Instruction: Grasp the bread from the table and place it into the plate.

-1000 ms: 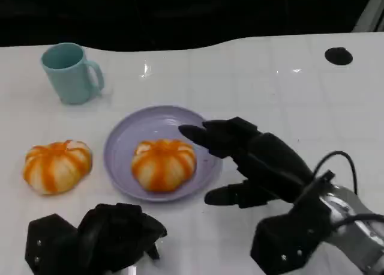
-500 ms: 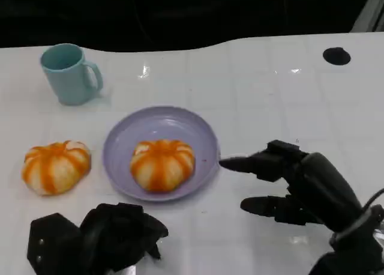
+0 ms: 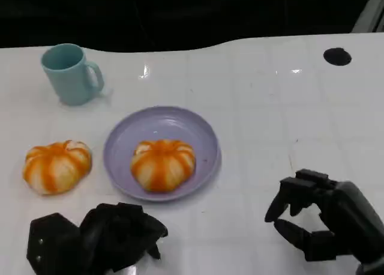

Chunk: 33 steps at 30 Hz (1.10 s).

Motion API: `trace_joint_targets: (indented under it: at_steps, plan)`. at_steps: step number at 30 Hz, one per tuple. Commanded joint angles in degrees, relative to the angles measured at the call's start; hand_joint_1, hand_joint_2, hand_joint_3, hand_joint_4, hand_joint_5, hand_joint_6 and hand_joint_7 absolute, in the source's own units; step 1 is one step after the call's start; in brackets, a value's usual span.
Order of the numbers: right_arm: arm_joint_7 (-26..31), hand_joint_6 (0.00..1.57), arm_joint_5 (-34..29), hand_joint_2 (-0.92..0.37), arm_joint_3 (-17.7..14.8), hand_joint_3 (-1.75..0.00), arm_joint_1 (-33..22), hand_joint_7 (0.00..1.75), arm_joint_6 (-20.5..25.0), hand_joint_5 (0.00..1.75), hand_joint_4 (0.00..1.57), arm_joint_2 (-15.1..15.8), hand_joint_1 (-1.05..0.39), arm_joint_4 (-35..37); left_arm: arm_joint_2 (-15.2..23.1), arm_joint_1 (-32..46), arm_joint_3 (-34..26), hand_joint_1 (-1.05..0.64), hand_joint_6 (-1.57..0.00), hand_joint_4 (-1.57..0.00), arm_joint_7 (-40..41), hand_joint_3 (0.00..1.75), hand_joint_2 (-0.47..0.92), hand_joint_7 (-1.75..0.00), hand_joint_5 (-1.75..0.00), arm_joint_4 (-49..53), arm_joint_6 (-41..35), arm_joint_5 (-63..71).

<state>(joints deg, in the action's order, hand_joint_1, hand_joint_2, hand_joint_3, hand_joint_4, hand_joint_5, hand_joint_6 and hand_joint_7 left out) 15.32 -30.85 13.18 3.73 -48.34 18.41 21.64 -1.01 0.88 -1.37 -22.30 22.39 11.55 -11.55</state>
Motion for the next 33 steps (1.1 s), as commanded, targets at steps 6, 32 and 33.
trace_joint_targets:
  at_steps: [6, 32, 33]
  plan:
    - [-6.24, 0.55, 9.96, -0.53, -1.52, -0.96, -4.66, 1.48, 3.89, 1.75, 0.59, -2.4, -0.28, -1.47, 1.45, 0.17, -0.64, -1.05, -1.54, -0.89, 0.0, 0.3, 0.61, -0.37, -1.51, -0.31, -0.68, -0.13]
    - [-4.99, 0.54, 7.83, -0.54, -2.34, -0.95, -2.4, 1.5, 2.14, 1.75, 0.6, -3.63, -0.32, 4.4, 1.91, 0.45, -0.95, -1.05, -1.53, -0.89, -0.45, 0.31, 0.61, -0.39, -1.53, -0.17, -0.23, -0.31]
    - [-4.85, 0.54, 7.54, -0.54, -2.4, -0.94, -2.36, 1.5, 2.3, 1.75, 0.6, -3.56, -0.32, 4.33, 1.88, 0.41, -0.94, -1.05, -1.53, -0.89, -0.46, 0.31, 0.61, -0.39, -1.53, -0.17, -0.26, -0.34]
